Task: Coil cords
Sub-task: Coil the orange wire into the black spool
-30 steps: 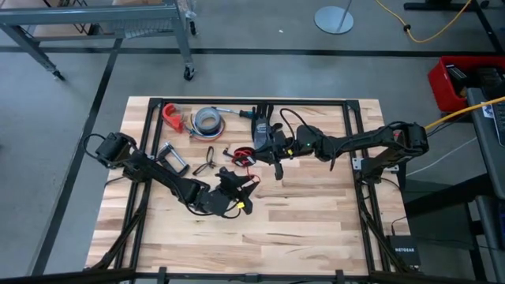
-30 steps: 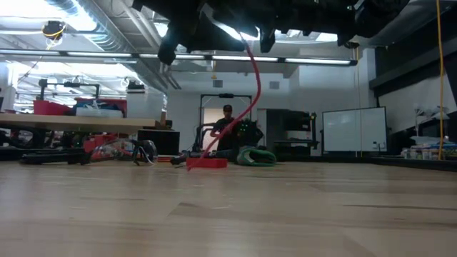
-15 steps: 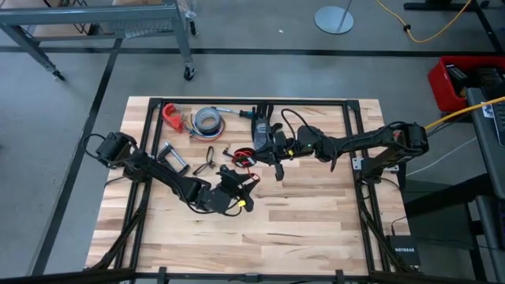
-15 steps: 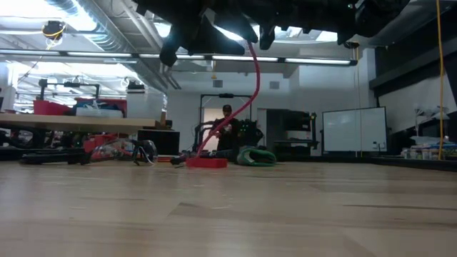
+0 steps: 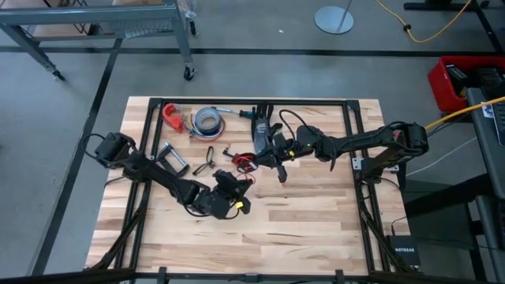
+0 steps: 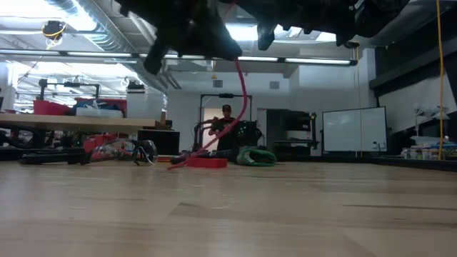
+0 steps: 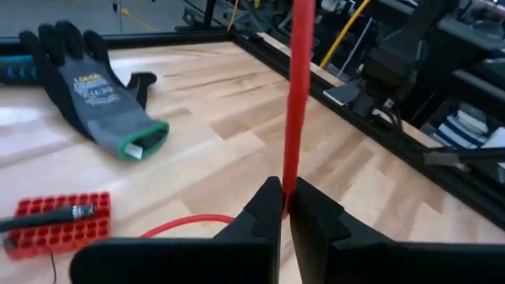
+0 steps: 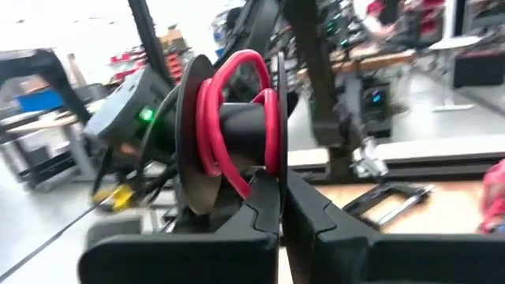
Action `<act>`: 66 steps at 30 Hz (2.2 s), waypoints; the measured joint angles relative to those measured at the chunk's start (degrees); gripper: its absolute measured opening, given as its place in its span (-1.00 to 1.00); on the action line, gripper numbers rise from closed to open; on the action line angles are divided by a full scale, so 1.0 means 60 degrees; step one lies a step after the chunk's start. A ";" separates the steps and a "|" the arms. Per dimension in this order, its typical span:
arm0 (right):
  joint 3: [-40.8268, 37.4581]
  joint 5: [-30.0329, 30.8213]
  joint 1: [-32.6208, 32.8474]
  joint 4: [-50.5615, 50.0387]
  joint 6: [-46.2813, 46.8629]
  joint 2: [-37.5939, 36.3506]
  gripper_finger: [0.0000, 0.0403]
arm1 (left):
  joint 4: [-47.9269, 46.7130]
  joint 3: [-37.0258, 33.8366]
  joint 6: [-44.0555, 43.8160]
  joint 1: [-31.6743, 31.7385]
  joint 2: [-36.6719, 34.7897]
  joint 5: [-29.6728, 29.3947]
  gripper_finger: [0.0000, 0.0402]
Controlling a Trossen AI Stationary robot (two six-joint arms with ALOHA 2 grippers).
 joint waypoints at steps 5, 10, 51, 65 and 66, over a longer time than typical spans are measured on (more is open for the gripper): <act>0.0000 -0.0665 0.0000 -0.1130 0.0013 -0.0091 -0.99 | -0.0496 -0.0001 -0.0600 -0.0472 -0.0157 -0.0040 -0.98; 0.0000 -0.0683 0.0002 -0.2672 -0.0282 -0.0512 -0.99 | -0.1123 0.0003 -0.1446 -0.0853 -0.0186 -0.0177 -0.98; 0.0000 0.3979 0.1160 -0.7058 -0.0947 -0.0630 -0.99 | 0.0271 0.0003 -0.1774 0.0598 -0.0763 0.2254 -0.99; 0.0000 0.4920 0.1133 -0.5613 -0.0242 -0.0619 -0.99 | 0.1626 0.0019 -0.0955 0.1236 -0.0762 0.2453 -0.99; 0.0000 0.4989 0.1133 -0.5459 -0.0240 -0.0619 -0.99 | 0.1630 0.0088 -0.0789 0.1269 -0.0758 0.2443 -0.99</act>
